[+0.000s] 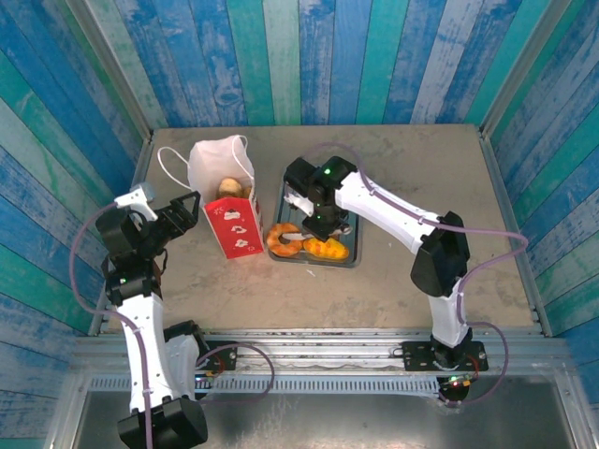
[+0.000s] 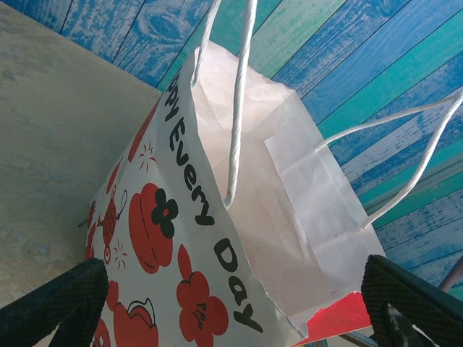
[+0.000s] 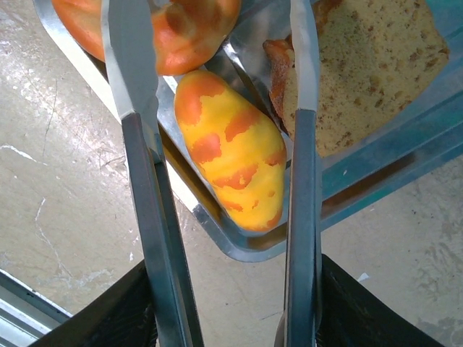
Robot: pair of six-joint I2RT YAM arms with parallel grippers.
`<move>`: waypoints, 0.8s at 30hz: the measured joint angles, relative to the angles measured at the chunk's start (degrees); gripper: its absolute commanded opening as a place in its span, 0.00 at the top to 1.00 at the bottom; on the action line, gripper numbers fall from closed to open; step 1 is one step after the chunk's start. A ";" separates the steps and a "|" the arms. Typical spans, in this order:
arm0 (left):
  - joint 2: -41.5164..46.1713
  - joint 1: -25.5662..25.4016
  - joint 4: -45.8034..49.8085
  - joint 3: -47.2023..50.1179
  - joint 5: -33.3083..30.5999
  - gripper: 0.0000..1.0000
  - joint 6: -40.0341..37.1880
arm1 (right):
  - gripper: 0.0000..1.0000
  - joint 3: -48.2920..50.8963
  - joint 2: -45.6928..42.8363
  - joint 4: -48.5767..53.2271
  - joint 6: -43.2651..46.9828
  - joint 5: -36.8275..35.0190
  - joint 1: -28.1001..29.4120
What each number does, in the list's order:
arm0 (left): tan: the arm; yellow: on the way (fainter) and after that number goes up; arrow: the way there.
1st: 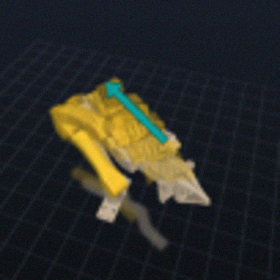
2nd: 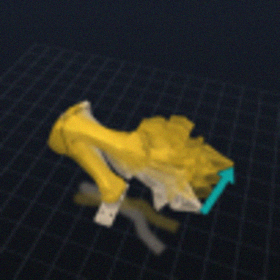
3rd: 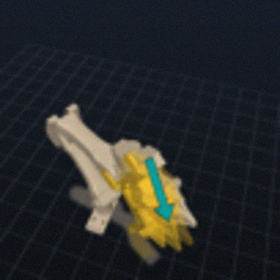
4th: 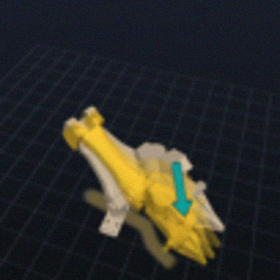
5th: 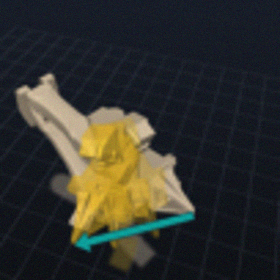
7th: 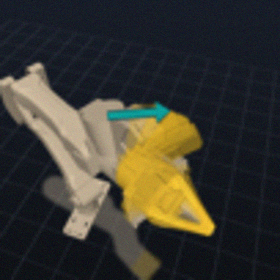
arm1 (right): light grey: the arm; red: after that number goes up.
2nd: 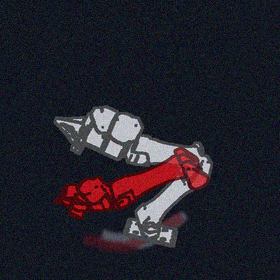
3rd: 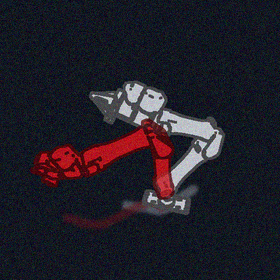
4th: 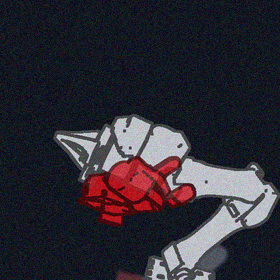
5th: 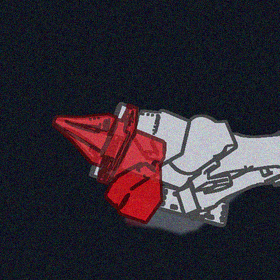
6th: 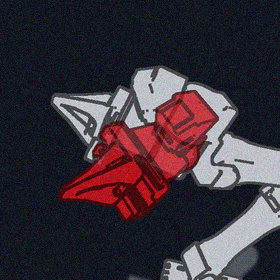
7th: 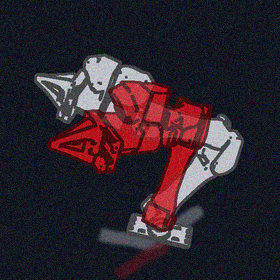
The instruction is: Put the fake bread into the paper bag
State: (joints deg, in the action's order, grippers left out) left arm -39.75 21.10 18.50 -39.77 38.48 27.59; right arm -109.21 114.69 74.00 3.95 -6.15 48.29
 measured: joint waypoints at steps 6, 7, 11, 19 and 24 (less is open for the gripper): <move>-0.15 0.00 0.00 0.00 0.00 0.06 -0.42 | 0.49 -2.84 2.43 0.44 0.20 0.22 -0.04; -0.17 0.00 0.00 0.00 -0.02 0.06 -0.50 | 0.50 -3.21 2.82 0.50 0.20 0.24 -0.04; -0.26 0.00 0.02 0.00 -0.02 0.06 -0.66 | 0.51 -3.91 4.07 0.83 0.26 0.74 -0.04; -0.37 0.00 0.20 -0.02 -0.04 0.06 -0.85 | 0.59 -4.85 6.34 1.77 0.44 1.11 -0.04; -0.39 0.00 0.50 -0.04 -0.28 0.06 -1.03 | 0.66 -5.09 6.32 1.99 0.42 1.09 -0.04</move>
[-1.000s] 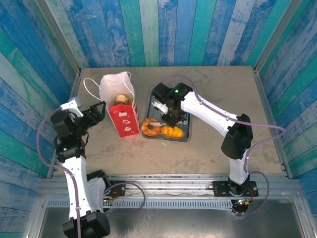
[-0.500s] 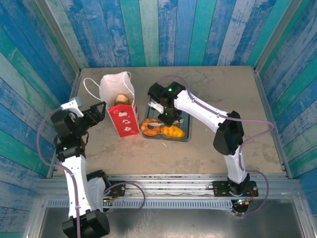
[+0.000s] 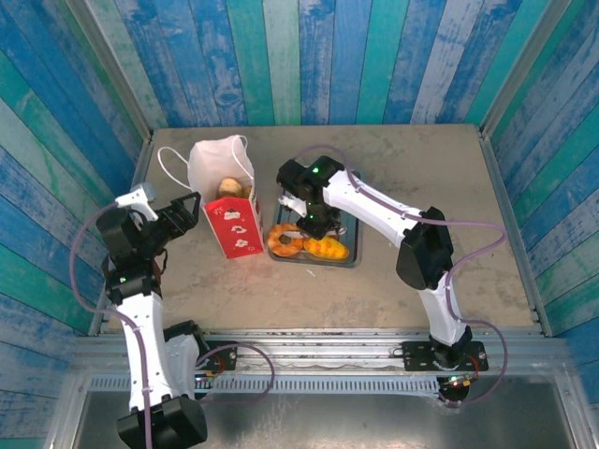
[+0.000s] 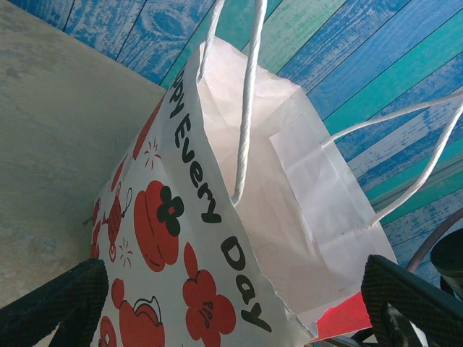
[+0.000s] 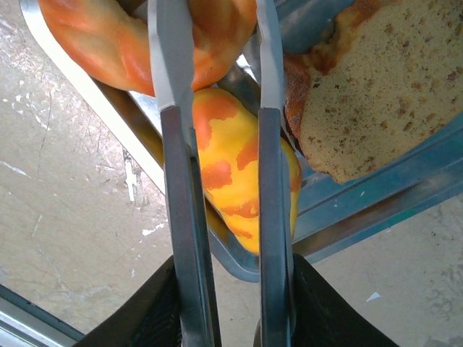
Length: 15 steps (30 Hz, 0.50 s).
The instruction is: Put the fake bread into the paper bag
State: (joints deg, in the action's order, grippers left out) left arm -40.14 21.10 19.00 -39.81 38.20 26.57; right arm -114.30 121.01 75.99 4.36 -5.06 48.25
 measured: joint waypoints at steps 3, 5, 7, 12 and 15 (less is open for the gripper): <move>0.00 0.00 0.55 -0.48 -0.28 0.06 -0.15 | 0.68 -0.02 -0.07 0.02 0.00 -0.15 0.00; 0.02 0.00 0.81 -0.96 -0.66 0.06 -0.22 | 0.69 -0.02 -0.37 -0.04 -0.04 -0.46 0.00; 0.02 0.00 0.87 -1.25 -1.05 0.06 -0.17 | 0.69 0.02 -1.05 -0.22 -0.17 -0.81 0.00; -0.13 0.00 0.83 -1.64 -1.77 0.06 1.49 | 0.70 1.73 -5.14 -1.33 -0.92 -2.60 -0.02; -1.22 0.00 0.70 -1.92 -2.16 0.06 3.17 | 0.70 3.43 -8.31 -2.08 -1.88 -3.91 -0.13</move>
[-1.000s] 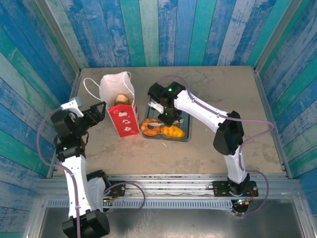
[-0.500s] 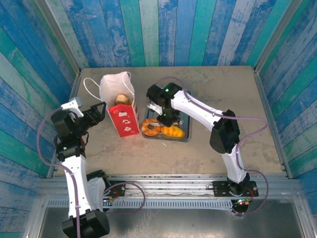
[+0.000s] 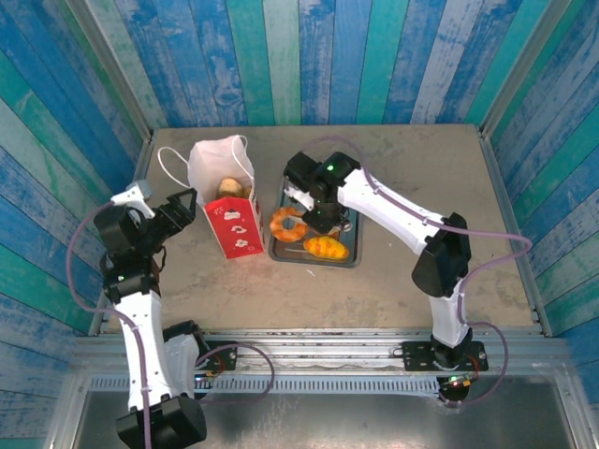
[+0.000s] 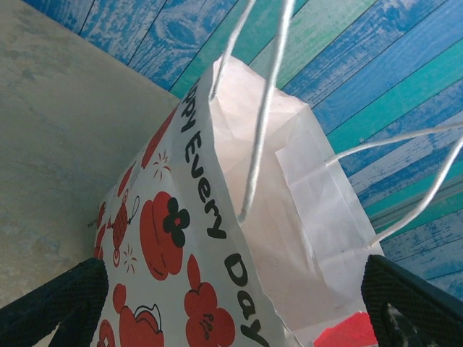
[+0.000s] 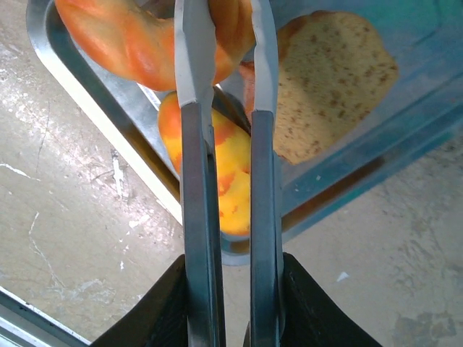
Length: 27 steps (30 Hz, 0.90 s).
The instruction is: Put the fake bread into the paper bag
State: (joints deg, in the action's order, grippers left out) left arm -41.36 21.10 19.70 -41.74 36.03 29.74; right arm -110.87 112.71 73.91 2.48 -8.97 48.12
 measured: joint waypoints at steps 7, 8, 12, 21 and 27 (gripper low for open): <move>-2.89 0.00 0.33 -3.45 -0.11 0.02 1.68 | 0.70 2.01 -6.93 -1.38 -2.73 -4.15 -0.42; -3.13 0.00 0.59 -4.09 -0.02 0.04 1.51 | 0.70 2.14 -7.93 -1.55 -3.17 -4.61 -0.50; -5.05 0.00 3.61 -7.48 0.31 0.10 -0.70 | 0.70 2.19 -12.15 -2.34 -4.66 -6.08 -0.52; -7.21 0.00 7.63 -8.46 1.51 0.27 -4.07 | 0.71 4.46 -22.58 -7.50 -6.25 -5.05 -0.35; -8.72 -0.07 6.56 -8.13 4.37 0.34 -3.48 | 0.71 8.00 -28.87 -13.68 -6.80 -2.25 0.72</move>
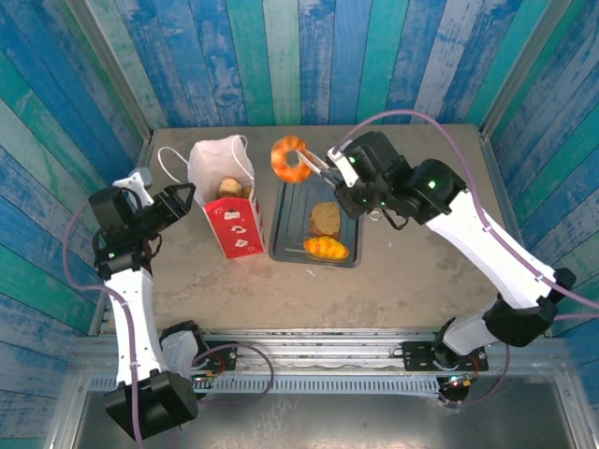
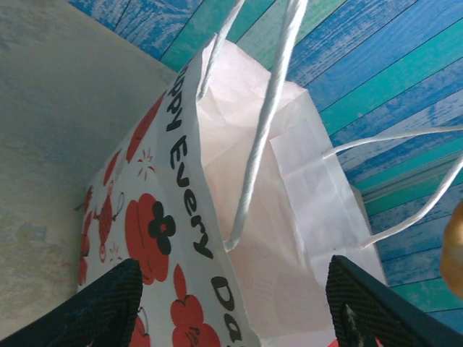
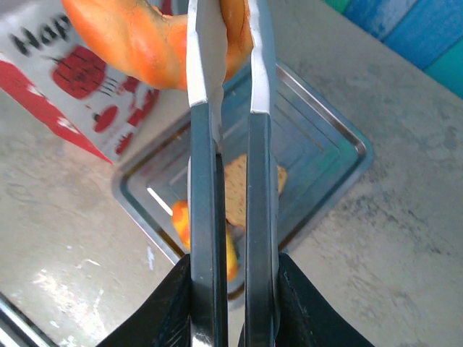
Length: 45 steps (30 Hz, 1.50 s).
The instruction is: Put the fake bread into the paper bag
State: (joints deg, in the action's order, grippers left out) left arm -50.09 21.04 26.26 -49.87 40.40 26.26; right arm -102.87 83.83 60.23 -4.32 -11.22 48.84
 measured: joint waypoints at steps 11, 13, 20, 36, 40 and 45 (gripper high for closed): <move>-1.07 -0.96 -2.51 2.71 2.29 0.50 0.94 | 0.72 -3.56 0.28 -7.98 -0.85 4.17 5.84; -1.07 -1.03 -2.67 3.17 2.34 0.53 0.92 | 0.72 -5.25 1.60 -9.11 -0.85 4.22 7.74; -1.07 -1.29 -2.64 3.91 2.21 0.63 0.35 | 0.72 -10.95 8.13 -13.05 -0.96 4.22 12.63; 0.02 -1.29 -1.99 4.39 0.61 0.78 -1.01 | 0.72 -16.50 21.05 -15.50 -4.79 4.48 13.68; 0.44 -1.29 -1.95 4.39 0.44 0.83 -0.98 | 0.72 -16.50 21.75 -15.30 -5.57 3.04 13.55; 0.92 -1.29 -1.99 4.42 0.44 0.85 -0.85 | 0.72 -16.61 22.53 -15.02 -6.27 1.99 12.92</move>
State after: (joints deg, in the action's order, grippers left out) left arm -49.17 19.75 24.27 -45.45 40.84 25.41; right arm -119.48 106.37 45.21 -10.59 -9.23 61.76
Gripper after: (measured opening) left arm 0.159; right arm 0.277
